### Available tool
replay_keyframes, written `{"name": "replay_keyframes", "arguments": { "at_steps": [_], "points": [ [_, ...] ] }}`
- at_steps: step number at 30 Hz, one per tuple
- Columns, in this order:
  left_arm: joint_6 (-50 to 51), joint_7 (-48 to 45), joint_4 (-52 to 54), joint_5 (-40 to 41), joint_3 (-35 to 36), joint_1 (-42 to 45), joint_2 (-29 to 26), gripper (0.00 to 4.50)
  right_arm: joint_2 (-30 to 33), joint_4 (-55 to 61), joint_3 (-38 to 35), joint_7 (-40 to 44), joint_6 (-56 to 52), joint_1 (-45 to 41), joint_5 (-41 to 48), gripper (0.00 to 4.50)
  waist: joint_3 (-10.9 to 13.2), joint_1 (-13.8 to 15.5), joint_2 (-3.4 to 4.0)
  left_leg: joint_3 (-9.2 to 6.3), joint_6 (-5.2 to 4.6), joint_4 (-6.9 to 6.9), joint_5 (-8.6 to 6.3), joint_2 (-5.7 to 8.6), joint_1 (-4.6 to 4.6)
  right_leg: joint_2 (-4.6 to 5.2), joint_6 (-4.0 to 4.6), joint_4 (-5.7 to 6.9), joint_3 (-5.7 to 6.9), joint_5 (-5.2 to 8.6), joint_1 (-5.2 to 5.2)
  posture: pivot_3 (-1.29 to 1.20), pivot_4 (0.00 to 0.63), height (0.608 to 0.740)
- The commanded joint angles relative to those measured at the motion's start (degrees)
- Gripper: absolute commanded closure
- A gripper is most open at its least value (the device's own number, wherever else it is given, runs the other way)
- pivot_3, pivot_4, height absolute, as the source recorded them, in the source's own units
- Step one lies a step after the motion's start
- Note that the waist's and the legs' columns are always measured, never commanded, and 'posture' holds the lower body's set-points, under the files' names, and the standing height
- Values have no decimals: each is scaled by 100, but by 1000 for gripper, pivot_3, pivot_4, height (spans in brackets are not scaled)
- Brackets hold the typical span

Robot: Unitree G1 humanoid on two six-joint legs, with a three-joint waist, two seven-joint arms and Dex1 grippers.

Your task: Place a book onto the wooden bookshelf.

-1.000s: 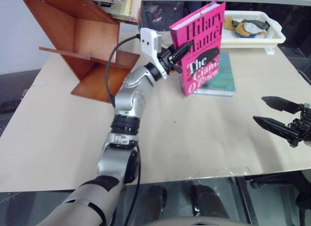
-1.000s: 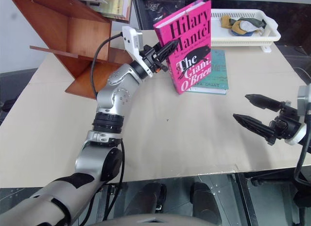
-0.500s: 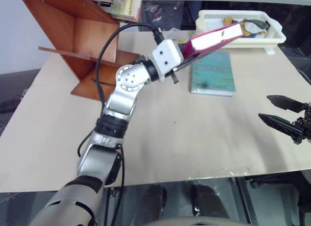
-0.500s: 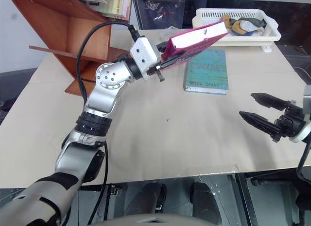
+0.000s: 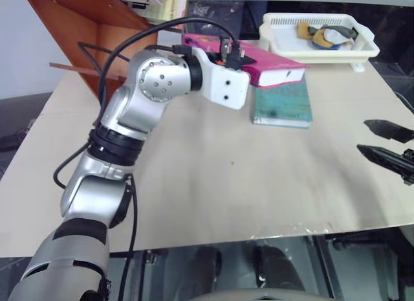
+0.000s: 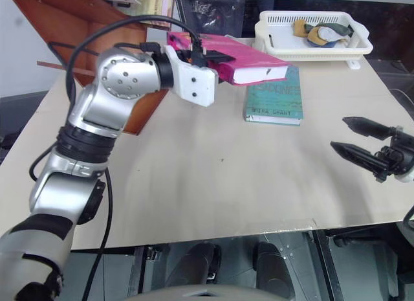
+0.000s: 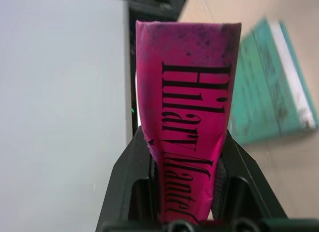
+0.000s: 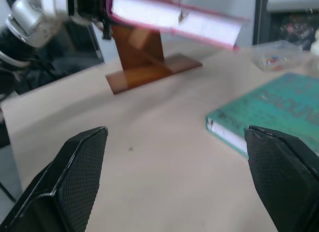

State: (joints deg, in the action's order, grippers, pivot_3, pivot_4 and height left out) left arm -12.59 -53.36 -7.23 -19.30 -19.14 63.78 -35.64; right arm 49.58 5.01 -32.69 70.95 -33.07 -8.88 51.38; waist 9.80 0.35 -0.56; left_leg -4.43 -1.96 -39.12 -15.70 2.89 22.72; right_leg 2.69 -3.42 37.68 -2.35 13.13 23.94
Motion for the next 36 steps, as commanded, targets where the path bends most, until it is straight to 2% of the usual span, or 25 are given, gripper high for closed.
{"name": "replay_keyframes", "arguments": {
  "at_steps": [1, 10, 23, 27, 30, 36],
  "points": [
    [147, -365, 212, -108, -8, 217, -202, 3707, 23, -513, 170, 421, 325, -486, -41, 0, 0, -13, 1, 0, 0, -2, 0, -1, 0, -1, 0, 1, 1, 0, -1, 0, 150, 740],
    [546, -757, 329, -340, 131, 401, -667, 3707, 259, -1955, 689, 1259, 672, -1386, -540, 0, 3, -77, 1, 0, -3, -3, -1, -1, 5, 1, 0, -3, 0, 0, 1, 0, 150, 740],
    [1183, -1410, 543, -437, 179, 898, -1167, 3707, 235, -3080, 1190, 1742, 964, -2287, -1107, 0, 6, -112, 4, 1, -3, -4, -2, -2, 6, 0, 1, 2, -2, 0, 7, 0, 150, 740],
    [1557, -1975, 861, -95, 303, 991, -1313, 3707, 109, -3610, 1470, 1876, 1135, -2836, -1343, 0, 12, -130, 6, 1, -2, -6, -1, -1, 7, 0, 1, 4, -1, 1, 8, 0, 150, 740],
    [1601, -1810, 832, -197, 376, 1036, -1383, 3707, 88, -3963, 1599, 1984, 1265, -3160, -1487, 0, 21, -134, 12, 7, -1, -7, 0, -1, 7, -1, 0, 7, -7, 1, 12, 0, 150, 740],
    [1819, -1925, 993, 167, 629, 966, -1497, 3707, 55, -4447, 1775, 2148, 1468, -3616, -1690, 0, 31, -133, 17, 7, 4, -6, 3, -2, 12, -1, 1, 12, -7, 1, 18, 0, 150, 740]
  ]
}}
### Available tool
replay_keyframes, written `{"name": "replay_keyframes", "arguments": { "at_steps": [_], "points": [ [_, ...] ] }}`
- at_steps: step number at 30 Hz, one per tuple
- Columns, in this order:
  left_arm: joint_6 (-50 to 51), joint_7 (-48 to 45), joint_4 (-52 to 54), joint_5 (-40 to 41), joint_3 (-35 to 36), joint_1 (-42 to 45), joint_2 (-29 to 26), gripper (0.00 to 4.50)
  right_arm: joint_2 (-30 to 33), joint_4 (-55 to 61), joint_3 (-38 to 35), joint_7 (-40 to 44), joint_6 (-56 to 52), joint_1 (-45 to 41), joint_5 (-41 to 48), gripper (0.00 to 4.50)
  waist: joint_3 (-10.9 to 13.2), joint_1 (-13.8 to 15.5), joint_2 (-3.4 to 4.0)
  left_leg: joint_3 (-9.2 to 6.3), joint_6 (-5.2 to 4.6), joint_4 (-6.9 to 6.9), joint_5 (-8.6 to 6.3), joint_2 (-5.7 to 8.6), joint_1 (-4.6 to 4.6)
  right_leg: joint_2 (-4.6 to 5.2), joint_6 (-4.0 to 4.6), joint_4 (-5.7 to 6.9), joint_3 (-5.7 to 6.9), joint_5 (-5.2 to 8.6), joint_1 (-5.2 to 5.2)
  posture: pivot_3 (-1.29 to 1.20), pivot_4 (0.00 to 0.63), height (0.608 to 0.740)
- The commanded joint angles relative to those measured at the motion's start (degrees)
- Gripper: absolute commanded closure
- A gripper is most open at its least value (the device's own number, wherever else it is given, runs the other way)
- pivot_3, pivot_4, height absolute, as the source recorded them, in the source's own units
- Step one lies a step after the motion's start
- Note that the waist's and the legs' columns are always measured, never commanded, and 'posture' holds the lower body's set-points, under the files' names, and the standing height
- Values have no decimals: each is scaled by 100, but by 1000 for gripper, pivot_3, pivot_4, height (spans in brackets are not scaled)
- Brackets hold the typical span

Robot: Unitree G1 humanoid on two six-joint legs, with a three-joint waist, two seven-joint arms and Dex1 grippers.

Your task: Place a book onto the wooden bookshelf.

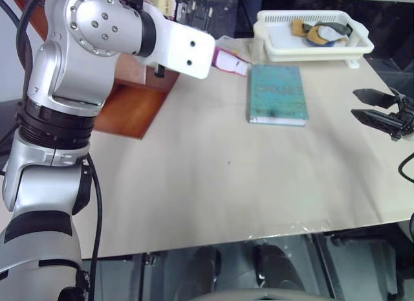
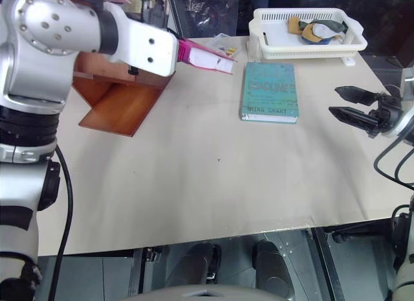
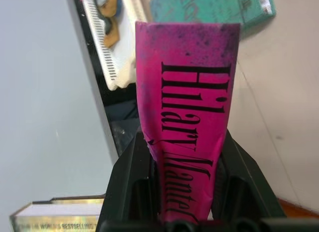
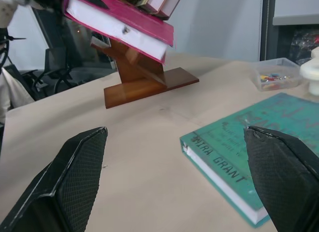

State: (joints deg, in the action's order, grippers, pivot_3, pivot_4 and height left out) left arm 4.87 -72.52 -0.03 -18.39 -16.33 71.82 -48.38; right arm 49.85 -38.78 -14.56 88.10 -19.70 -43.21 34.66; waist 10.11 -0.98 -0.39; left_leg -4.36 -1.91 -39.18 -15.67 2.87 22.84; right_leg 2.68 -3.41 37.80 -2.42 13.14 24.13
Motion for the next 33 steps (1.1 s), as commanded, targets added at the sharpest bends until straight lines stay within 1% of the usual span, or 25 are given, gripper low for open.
{"name": "replay_keyframes", "arguments": {
  "at_steps": [1, 3, 8, 10, 12, 17, 21, 25, 29, 33],
  "points": [
    [106, -62, 311, 160, 404, 150, -283, 3707, 25, -107, -21, 437, 156, -227, -28, 0, 3, 0, 1, 0, 0, 0, 0, 0, 1, 0, 0, -1, 0, 0, 0, 0, 150, 740],
    [300, -206, 432, 457, 539, 136, -347, 3707, 25, -182, 3, 440, 188, -314, -49, 0, 5, 0, 2, 1, 1, 0, 1, 0, 1, 0, 0, -1, -1, 0, 1, 0, 150, 740],
    [248, -291, 404, 622, 619, 206, -545, 3707, -7, -334, 56, 440, 278, -453, -112, 0, 10, -15, 6, 4, 2, 1, 1, 0, 1, -1, 0, 3, -5, 0, 5, 0, 150, 740],
    [438, -450, 545, 924, 684, 205, -569, 3707, -15, -367, 66, 440, 310, -478, -117, 0, 10, -13, 6, 4, 1, 0, 1, 0, 1, -1, 0, 5, -5, 0, 5, 0, 150, 740],
    [517, -514, 643, 1020, 658, 168, -579, 3707, -27, -365, 69, 440, 339, -473, -115, 0, 10, -13, 5, 4, 1, 0, 1, 0, 1, -1, 0, 4, -5, 0, 5, 0, 150, 740],
    [601, -555, 900, 1158, 542, -238, -517, 3707, -69, -243, 24, 439, 328, -363, -90, 0, 10, -4, 6, 5, 5, -1, 3, 0, 0, 0, 0, 5, -5, 0, 4, 0, 150, 740],
    [420, -479, 737, 919, 593, -231, -789, 3707, -71, -236, 16, 439, 331, -343, -104, 0, 12, -7, 5, 5, 3, -1, 2, 0, 0, -2, 0, 8, -5, 0, 5, 0, 150, 740],
    [376, -571, 716, 1097, 736, -204, -987, 3707, -79, -288, 21, 433, 358, -396, -145, 0, 13, -33, 6, 8, 4, 0, 2, 0, 0, -3, 0, 8, -10, 0, 9, 0, 150, 740],
    [547, -774, 892, 1511, 985, -152, -1206, 3707, -96, -335, 68, 439, 402, -451, -211, 0, 14, -34, 5, 8, 1, -1, 1, 0, 1, -2, 0, 7, -9, 0, 9, 0, 150, 740],
    [521, -844, 831, 1617, 1106, -136, -1489, 3707, -94, -381, 89, 440, 398, -519, -243, 0, 16, -42, 6, 8, 2, 0, 1, 0, 2, -2, 0, 6, -9, 0, 9, 0, 150, 740]
  ]
}}
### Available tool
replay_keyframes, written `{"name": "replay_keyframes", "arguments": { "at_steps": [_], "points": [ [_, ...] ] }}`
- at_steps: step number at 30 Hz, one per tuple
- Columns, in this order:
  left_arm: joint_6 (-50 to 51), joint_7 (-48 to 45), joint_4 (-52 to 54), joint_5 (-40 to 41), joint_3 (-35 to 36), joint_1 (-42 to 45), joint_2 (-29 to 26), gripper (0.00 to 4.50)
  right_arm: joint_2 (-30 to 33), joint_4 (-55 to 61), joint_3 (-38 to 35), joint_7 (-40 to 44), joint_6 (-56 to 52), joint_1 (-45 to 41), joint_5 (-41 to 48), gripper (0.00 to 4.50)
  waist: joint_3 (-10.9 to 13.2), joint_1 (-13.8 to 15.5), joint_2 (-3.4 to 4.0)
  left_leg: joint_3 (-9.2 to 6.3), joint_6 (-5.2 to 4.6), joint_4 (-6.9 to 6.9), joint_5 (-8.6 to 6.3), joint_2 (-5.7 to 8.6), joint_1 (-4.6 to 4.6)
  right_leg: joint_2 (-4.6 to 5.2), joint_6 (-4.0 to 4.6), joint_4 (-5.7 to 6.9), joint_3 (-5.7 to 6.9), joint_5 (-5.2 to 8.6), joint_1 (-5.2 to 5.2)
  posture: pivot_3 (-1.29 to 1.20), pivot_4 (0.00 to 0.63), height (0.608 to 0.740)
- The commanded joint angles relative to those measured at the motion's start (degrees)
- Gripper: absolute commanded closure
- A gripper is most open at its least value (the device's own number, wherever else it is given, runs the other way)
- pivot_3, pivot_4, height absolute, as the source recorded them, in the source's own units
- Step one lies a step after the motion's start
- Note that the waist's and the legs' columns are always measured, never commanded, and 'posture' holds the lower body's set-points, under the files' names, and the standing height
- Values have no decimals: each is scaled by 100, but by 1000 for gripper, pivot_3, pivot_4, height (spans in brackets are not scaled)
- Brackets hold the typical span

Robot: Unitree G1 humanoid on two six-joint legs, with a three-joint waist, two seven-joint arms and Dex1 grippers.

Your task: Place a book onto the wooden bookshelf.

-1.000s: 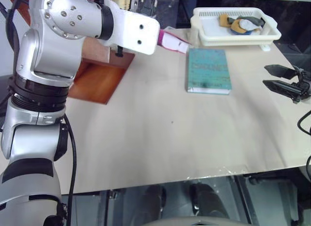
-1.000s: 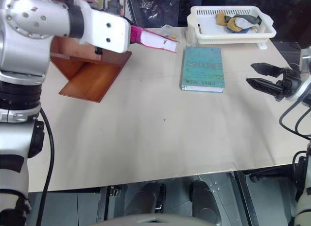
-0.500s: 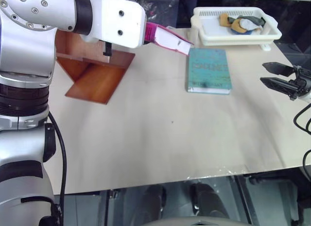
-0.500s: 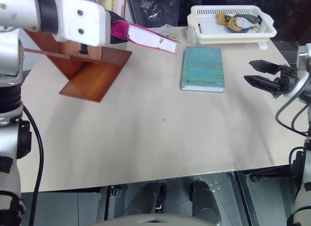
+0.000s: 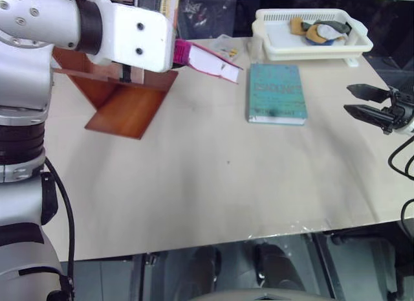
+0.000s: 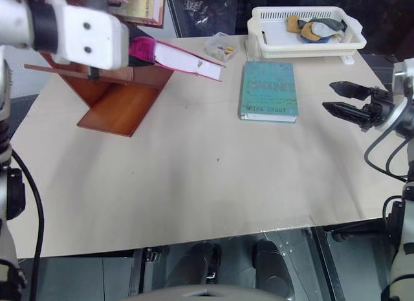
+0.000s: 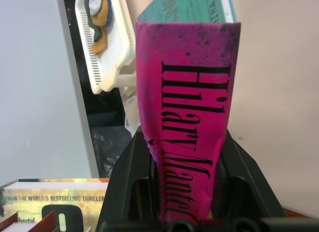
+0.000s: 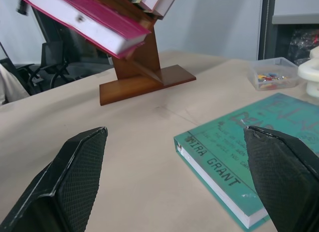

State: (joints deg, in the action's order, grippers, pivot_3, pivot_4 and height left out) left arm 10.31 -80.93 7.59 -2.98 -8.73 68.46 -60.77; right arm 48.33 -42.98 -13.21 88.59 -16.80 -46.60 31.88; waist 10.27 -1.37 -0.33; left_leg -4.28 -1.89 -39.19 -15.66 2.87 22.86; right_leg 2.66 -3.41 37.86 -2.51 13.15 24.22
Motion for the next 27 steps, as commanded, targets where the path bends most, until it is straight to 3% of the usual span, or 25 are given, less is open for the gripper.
{"name": "replay_keyframes", "arguments": {
  "at_steps": [1, 16, 27],
  "points": [
    [-36, -13, 45, 85, 371, 208, -316, 3707, 61, 24, -38, 391, 113, -189, 31, 0, 0, -6, 0, 0, 0, 0, 0, 0, 0, 0, 0, 1, 0, 0, 0, 0, 150, 740],
    [-137, -134, -234, 53, 679, -353, -1546, 3707, 48, -25, 48, 391, 28, -299, 144, 0, 6, -107, 4, 3, -6, 0, -3, -2, -3, -2, 0, 5, -1, 0, 0, 0, 150, 740],
    [-698, 223, -712, -234, 769, -755, -1916, 3707, -38, -89, 137, 391, 33, -427, 123, 0, 17, -102, 3, 4, -7, 0, -4, -2, -2, -1, 0, 4, -1, 0, 0, 0, 150, 740]
  ]
}}
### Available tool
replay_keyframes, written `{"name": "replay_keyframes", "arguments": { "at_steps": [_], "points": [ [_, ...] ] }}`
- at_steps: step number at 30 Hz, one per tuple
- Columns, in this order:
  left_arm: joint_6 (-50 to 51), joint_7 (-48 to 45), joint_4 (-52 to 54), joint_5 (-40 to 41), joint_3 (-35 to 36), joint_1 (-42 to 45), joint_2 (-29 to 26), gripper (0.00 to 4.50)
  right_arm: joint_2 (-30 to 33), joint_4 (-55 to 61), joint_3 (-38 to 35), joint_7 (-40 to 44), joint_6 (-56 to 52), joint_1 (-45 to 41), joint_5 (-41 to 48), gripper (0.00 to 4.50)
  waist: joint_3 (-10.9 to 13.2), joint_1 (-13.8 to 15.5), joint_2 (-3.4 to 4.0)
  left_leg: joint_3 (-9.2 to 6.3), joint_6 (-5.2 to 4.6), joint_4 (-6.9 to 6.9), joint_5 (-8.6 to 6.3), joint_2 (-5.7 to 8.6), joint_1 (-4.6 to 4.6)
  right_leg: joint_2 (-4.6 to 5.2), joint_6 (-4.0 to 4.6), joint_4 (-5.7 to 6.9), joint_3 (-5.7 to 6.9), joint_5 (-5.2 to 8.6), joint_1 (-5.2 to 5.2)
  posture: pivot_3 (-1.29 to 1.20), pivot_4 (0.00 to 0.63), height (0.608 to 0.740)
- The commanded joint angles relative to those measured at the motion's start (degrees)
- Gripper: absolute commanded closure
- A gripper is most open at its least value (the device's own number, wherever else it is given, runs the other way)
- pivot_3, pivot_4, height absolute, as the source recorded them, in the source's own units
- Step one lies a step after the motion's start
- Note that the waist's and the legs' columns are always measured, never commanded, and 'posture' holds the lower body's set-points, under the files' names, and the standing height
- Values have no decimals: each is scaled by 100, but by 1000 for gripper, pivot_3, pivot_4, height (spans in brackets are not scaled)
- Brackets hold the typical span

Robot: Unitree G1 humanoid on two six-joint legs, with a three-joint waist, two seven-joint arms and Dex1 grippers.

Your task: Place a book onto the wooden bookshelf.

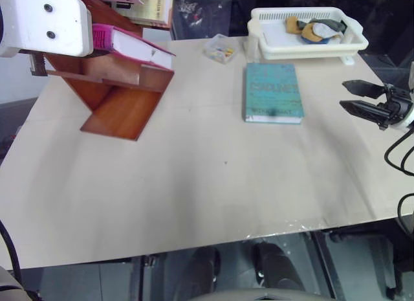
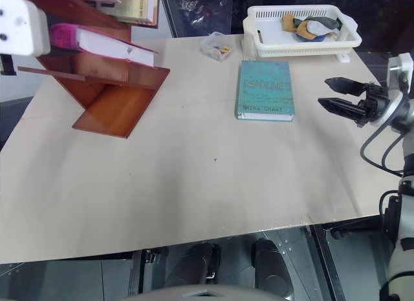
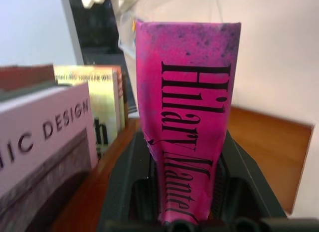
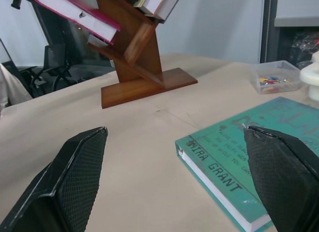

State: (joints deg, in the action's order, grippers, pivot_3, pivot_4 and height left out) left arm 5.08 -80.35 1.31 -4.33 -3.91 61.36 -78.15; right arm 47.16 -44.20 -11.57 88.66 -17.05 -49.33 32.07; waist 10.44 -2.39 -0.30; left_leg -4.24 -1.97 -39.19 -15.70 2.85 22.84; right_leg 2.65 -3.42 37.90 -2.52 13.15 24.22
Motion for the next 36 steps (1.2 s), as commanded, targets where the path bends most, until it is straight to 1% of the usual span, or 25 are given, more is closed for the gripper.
{"name": "replay_keyframes", "arguments": {
  "at_steps": [1, 6, 15, 22, 24, 27, 32, 36],
  "points": [
    [-199, 222, -114, -131, 299, -82, -186, 3707, 78, 31, -19, 384, 60, -152, 104, 0, 0, 1, 0, 0, 0, 0, 0, 0, 0, 0, 0, 0, 0, 0, 0, 0, 150, 740],
    [-297, 388, -194, 27, 456, -273, -118, 3707, 82, -3, 2, 384, 74, -167, 108, 0, 3, 1, 0, 0, -2, 0, -1, 0, 0, 0, 0, 1, 1, 0, 0, 0, 150, 740],
    [-273, 642, -242, 50, 678, -714, -170, 3707, 82, -52, -13, 384, 115, -196, 100, 0, 4, 1, 1, 0, -2, 0, -1, 0, 0, 1, 0, 2, -1, 0, 2, 0, 150, 740],
    [-651, 835, -539, 28, 811, -1151, -231, 3707, 105, -5, -56, 384, 116, -117, 114, 0, 5, 0, 2, 1, -2, 0, -1, -1, 1, 1, 0, 6, -2, 0, 6, 0, 150, 740],
    [-761, 942, -704, 103, 824, -1150, -111, 3707, 114, -20, -72, 384, 127, -110, 104, 0, 5, 2, 2, 1, -2, 1, -1, -1, 1, 1, 0, 6, -2, 0, 5, 0, 150, 740],
    [-1012, 1078, -1001, -35, 749, -1227, -116, 3707, 121, -39, -89, 384, 143, -105, 91, 0, 5, 3, 1, 1, -2, 1, -2, 0, 3, 2, 1, 4, -2, 0, 6, 0, 150, 740],
    [-1123, 1107, -1103, 95, 759, -1205, -54, 3707, 127, -38, -96, 384, 154, -99, 91, 0, 5, -2, 2, 1, -2, 1, -2, 0, 2, 3, 1, 6, -2, -1, 6, 0, 150, 740],
    [-1247, 1146, -1303, 33, 691, -1178, -54, 3707, 134, -46, -110, 384, 178, -99, 77, 0, 6, -4, 2, 1, -3, 1, -2, -1, 2, 2, 1, 7, -3, -1, 8, 0, 150, 740]
  ]
}}
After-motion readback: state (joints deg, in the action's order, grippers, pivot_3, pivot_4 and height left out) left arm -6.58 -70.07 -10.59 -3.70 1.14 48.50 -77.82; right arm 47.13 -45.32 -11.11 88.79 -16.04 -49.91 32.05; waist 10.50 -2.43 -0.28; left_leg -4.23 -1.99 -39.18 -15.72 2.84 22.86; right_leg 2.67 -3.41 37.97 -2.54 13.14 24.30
